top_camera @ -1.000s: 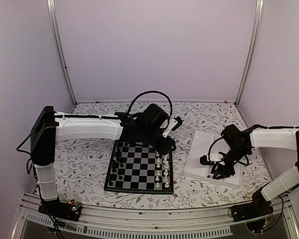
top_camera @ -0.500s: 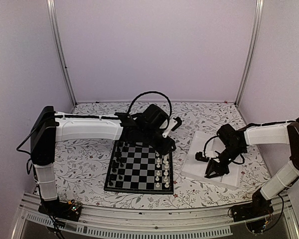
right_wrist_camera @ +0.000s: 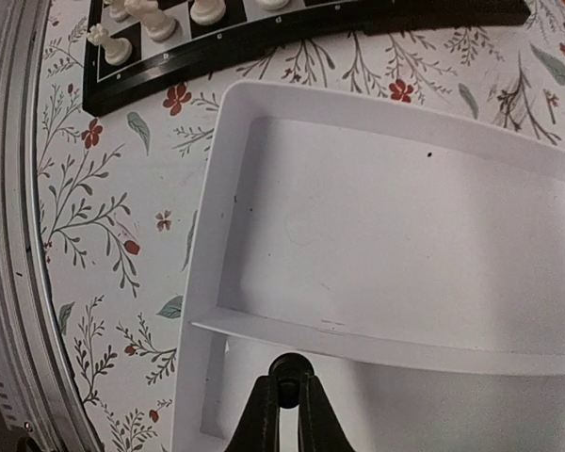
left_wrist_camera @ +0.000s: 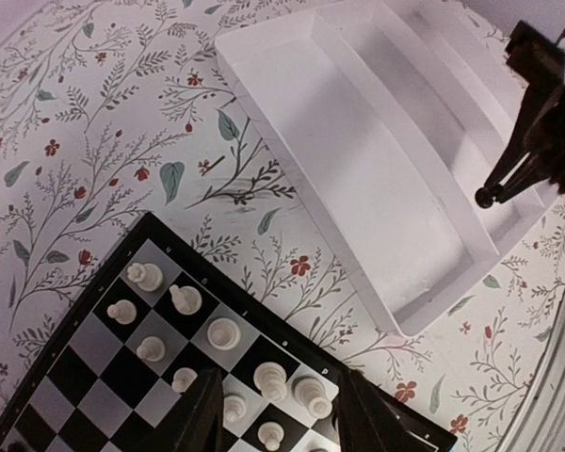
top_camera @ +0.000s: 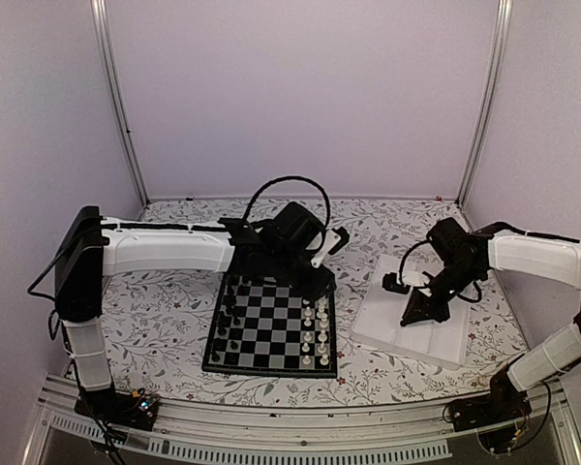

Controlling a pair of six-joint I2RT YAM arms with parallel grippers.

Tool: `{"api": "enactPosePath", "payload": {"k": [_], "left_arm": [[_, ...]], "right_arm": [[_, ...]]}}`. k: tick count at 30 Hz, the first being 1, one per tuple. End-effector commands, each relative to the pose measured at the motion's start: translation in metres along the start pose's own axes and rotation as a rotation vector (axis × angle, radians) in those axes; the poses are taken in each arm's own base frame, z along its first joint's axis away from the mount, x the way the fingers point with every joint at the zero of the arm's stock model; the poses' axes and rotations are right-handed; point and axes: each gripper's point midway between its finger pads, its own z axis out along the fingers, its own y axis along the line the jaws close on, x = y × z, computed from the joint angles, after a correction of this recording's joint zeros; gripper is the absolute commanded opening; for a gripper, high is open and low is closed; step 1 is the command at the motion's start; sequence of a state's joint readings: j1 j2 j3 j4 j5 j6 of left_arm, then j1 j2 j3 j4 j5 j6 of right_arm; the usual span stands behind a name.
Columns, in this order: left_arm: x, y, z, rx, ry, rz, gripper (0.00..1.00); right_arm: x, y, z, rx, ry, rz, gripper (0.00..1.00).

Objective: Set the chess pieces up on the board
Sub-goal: Pick up the chess piece from the storage box, then place the chess piece on the chessboard.

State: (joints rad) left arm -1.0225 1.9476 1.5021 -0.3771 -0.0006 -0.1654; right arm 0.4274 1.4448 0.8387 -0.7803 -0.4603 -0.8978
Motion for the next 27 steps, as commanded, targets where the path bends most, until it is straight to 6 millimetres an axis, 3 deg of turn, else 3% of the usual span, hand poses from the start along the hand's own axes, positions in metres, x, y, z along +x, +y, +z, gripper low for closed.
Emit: {"api": "enactPosePath", "payload": {"k": [1,7,12,19,24,27], "left_arm": [[-0.014,0.034,-0.039,-0.105,-0.047,0.028,0.44],[-0.004,0.078,-0.085,-0.243,-0.07,-0.044,0.44],[0.017,0.116,-0.132,-0.33,-0.116,-0.184,0.44],[0.045,0.14,-0.18,-0.356,-0.205,-0.317,0.47],[0.057,0.143,-0.196,-0.351,-0.236,-0.345,0.47],[0.063,0.144,-0.202,-0.359,-0.236,-0.346,0.47]], "right_arm": [[-0.026,-0.004,-0.041,0.075,-0.029,-0.033,0.03],[-0.083,-0.012,-0.076,0.13,-0.126,-0.091,0.04],[-0.148,-0.007,-0.073,0.134,-0.164,-0.193,0.04],[-0.222,0.013,-0.032,0.061,-0.182,-0.281,0.04],[-0.25,0.029,0.028,-0.025,-0.121,-0.306,0.04],[-0.256,0.037,0.065,-0.065,-0.072,-0.323,0.04]]}}
